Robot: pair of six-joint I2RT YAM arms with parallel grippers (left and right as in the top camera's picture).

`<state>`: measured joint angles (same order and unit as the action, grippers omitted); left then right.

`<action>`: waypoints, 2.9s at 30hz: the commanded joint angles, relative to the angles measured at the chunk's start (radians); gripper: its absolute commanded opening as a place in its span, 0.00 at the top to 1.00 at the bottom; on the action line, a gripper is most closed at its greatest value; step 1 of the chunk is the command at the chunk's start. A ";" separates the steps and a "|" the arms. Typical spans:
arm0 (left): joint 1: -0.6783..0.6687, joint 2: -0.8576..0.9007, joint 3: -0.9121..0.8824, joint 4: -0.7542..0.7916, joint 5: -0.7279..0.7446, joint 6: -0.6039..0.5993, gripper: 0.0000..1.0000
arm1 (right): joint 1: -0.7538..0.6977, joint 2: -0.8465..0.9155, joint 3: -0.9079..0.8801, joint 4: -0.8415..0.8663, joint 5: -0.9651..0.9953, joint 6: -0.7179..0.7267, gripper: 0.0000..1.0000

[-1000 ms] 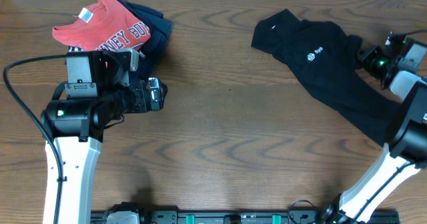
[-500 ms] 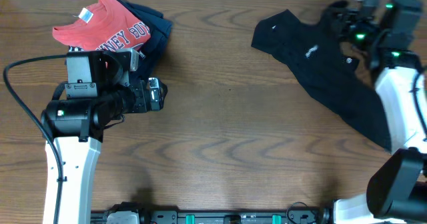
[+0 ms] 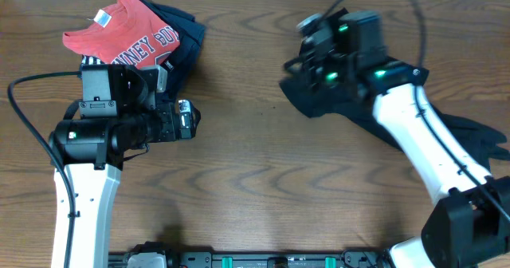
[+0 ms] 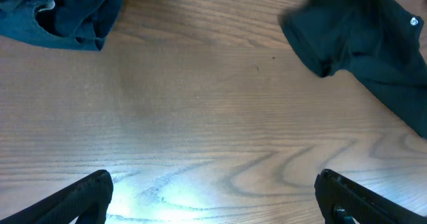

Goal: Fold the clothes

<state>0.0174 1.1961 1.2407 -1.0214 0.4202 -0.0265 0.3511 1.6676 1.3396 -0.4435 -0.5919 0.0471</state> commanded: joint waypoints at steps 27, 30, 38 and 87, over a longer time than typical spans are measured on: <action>-0.104 0.114 0.017 0.045 0.093 -0.001 0.02 | -0.786 0.024 0.003 -0.423 0.367 0.367 0.51; -0.199 0.198 0.017 0.110 0.094 -0.002 0.02 | -0.862 0.032 0.002 -0.451 0.360 0.360 0.49; -0.486 0.506 0.017 0.497 0.093 -0.266 0.01 | -0.966 0.032 0.002 -0.490 0.295 0.359 0.46; -0.504 0.733 0.018 0.784 0.064 -0.509 0.94 | -0.968 0.032 0.001 -0.556 0.341 0.348 0.40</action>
<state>-0.5278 2.0377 1.2606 -0.2012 0.5037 -0.6479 -0.6121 1.6951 1.3396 -1.0019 -0.2756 0.4015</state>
